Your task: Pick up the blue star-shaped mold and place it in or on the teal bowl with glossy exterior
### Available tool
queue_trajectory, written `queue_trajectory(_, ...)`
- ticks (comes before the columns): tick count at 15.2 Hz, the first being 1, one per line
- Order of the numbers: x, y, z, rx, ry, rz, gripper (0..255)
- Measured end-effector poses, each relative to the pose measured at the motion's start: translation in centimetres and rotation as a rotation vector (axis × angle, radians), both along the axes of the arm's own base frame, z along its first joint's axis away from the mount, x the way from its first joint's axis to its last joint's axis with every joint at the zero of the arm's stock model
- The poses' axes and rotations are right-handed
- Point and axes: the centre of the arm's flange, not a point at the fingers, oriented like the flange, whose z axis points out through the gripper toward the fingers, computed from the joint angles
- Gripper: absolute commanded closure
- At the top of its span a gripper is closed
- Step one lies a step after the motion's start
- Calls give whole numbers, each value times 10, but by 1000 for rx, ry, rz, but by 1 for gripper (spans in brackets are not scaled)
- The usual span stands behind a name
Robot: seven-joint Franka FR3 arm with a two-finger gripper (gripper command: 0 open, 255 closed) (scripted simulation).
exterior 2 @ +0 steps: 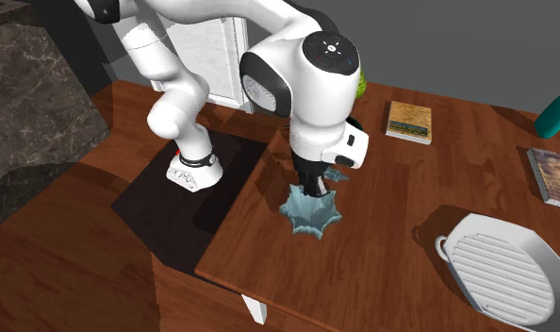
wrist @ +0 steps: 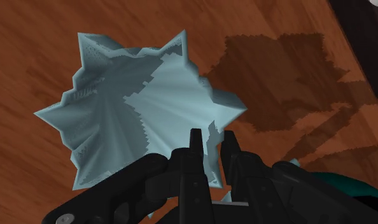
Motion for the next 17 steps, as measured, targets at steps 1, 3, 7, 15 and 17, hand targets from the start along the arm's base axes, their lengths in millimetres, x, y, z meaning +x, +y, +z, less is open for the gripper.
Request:
queue_trajectory(1,0,1,6,0,0,0,255)
queue_trajectory(3,0,0,17,0,0,0,255)
queue_trajectory(7,1,-1,38,0,0,0,255)
queue_trajectory(15,1,0,79,0,0,0,255)
queue_trajectory(17,0,-1,90,0,0,0,255)
